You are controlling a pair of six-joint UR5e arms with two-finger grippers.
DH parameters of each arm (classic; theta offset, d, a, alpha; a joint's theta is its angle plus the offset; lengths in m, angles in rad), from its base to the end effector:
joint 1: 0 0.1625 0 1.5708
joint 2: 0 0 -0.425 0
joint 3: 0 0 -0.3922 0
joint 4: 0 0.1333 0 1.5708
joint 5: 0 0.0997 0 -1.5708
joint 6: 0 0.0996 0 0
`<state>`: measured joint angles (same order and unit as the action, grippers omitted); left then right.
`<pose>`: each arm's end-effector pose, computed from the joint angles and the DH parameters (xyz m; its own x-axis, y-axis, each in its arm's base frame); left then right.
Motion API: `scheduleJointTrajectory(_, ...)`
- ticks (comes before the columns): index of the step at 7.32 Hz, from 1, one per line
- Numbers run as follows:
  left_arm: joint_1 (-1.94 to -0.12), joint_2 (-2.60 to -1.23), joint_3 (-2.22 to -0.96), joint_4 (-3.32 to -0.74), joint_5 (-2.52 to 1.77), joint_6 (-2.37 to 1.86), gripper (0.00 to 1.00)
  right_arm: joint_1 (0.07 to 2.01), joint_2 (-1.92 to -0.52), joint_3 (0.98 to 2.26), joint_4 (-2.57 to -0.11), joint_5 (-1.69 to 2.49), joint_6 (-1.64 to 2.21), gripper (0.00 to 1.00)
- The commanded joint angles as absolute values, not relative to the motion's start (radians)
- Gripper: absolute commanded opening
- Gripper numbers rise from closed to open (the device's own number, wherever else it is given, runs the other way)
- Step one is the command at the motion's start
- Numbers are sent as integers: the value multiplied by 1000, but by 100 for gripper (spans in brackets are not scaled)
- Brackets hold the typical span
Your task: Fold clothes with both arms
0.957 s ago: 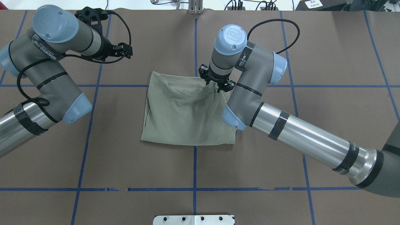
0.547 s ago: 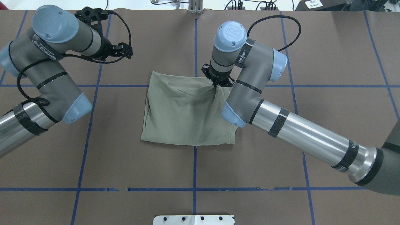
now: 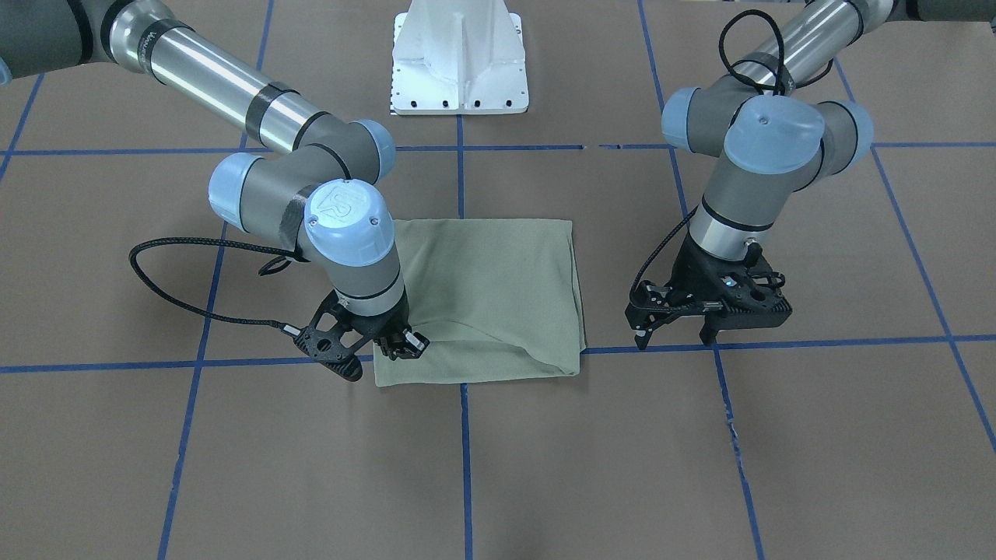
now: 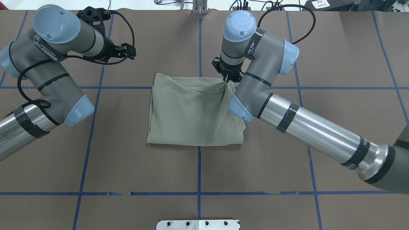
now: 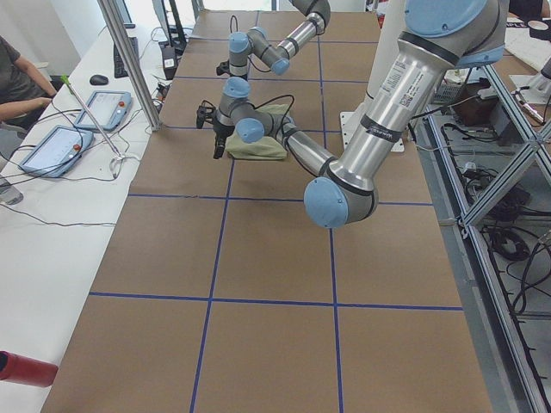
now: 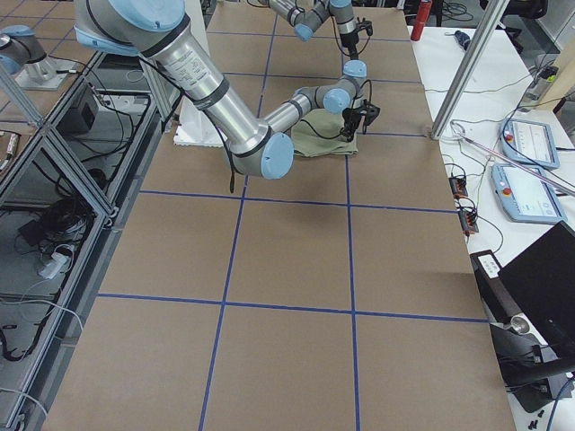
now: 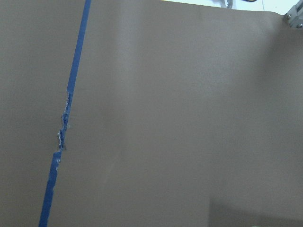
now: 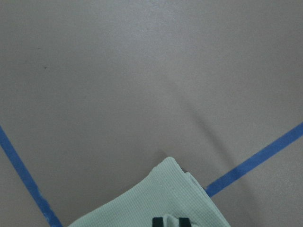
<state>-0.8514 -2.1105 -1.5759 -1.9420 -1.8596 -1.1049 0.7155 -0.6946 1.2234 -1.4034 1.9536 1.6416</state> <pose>0.3759 -0.5884 0.3029 0.6156 -0.0492 -0.7866 0.3309 0.9219 0.2014 -0.5415 -0.5979 0.2436 0.5474 0.5627 0.6194 -0.4676 0.8195 -0.3312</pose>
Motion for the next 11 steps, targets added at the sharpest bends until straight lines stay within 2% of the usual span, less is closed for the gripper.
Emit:
scheduleJointTrajectory(1, -851, -2111, -1577, -1942, -1859, -1104, 99, 718, -693, 1232, -1404, 1957, 1637, 100)
scheduleJointTrajectory(3, -873, -2105, -1606, -1948, -1915, -1097, 99, 780, -718, 1297, -1413, 2024, 1632, 100)
scheduleJointTrajectory(4, -888, -2048, -1677, -1944, -1948, -1091, 99, 799, -812, 1425, -1442, 2028, 1585, 100)
scheduleJointTrajectory(6, -917, -1901, -1822, -1934, -1956, -995, 99, 863, -967, 1695, -1694, 2026, 1255, 100)
scheduleJointTrajectory(7, -948, -1840, -1857, -1934, -1979, -917, 99, 906, -1054, 1785, -1735, 2028, 1124, 100)
scheduleJointTrajectory(9, -1058, -1690, -1923, -1934, -2039, -705, 99, 978, -1226, 1886, -1733, 2069, 927, 100)
scheduleJointTrajectory(11, -1197, -1535, -1937, -1936, -2058, -327, 99, 1093, -1450, 1991, -1726, 2089, 695, 100)
